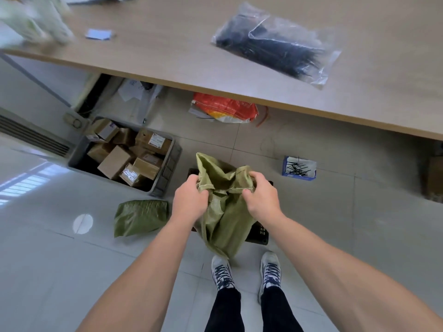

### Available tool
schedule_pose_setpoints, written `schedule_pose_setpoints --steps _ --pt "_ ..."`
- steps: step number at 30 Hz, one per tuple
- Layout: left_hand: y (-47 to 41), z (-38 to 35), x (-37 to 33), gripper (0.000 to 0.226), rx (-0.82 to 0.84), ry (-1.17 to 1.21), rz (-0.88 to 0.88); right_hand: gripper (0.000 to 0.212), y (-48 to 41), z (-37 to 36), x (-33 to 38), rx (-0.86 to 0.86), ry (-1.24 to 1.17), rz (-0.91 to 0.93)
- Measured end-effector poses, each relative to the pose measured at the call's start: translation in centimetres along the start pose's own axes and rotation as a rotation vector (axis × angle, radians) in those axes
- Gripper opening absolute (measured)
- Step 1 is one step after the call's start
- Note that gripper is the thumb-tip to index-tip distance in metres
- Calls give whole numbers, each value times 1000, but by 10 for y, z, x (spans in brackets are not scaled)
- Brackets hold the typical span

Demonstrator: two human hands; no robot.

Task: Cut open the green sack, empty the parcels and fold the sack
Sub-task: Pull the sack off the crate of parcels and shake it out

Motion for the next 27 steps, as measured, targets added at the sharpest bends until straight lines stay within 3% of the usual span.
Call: schedule_pose_setpoints --steps 3,7,11,15,18,23,27 --pt "10 7 9 9 23 -20 95 44 6 9 -8 -6 112 -76" --pt "12 21 -12 6 -59 52 -17 46 19 15 3 -36 -37 5" --pt "21 16 -14 5 -21 24 67 52 23 17 1 -11 18 -62" --pt "18 26 -15 8 -157 94 60 50 22 38 11 -69 -73 34" --pt "18 27 -14 12 -119 48 107 46 21 41 14 -3 99 26" --pt "15 30 -16 11 -136 72 84 41 18 47 23 -41 -3 50" --pt "15 36 -17 19 -124 61 59 36 22 41 21 -25 66 37"
Point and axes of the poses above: each hand's wrist, its own y-axis away from the middle knuckle, its own z-axis out of the back of the hand, x = y × z, the point moved 4 cm from there along -y, towards the middle knuckle, and after that the axes turned 10 degrees about -z, right-handed, at the moved point
